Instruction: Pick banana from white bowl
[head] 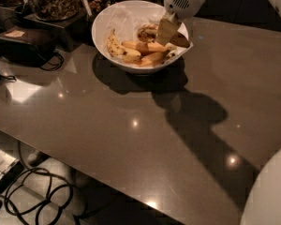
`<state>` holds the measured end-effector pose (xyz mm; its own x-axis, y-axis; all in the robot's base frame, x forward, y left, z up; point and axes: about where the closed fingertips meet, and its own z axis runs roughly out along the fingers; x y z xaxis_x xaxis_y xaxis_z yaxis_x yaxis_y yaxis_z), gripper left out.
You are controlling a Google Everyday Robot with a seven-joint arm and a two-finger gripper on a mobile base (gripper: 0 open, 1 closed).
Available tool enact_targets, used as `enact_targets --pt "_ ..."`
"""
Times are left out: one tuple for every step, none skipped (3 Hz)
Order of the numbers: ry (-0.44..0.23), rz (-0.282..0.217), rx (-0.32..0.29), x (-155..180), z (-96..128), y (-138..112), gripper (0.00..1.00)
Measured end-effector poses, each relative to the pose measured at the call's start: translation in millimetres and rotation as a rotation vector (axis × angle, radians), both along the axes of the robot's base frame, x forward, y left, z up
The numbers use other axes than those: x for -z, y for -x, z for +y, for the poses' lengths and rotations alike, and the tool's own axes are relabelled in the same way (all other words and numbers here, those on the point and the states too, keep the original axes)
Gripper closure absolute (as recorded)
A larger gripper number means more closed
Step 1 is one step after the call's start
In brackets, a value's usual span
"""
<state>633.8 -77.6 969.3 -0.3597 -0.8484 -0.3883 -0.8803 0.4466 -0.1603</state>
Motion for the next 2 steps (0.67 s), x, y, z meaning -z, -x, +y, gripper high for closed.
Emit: enact_targets --pt "-0.011 -0.016 -0.037 -17 9 12 1.00" --pt "-0.025 0.008 -0.054 -35 18 39 1.00"
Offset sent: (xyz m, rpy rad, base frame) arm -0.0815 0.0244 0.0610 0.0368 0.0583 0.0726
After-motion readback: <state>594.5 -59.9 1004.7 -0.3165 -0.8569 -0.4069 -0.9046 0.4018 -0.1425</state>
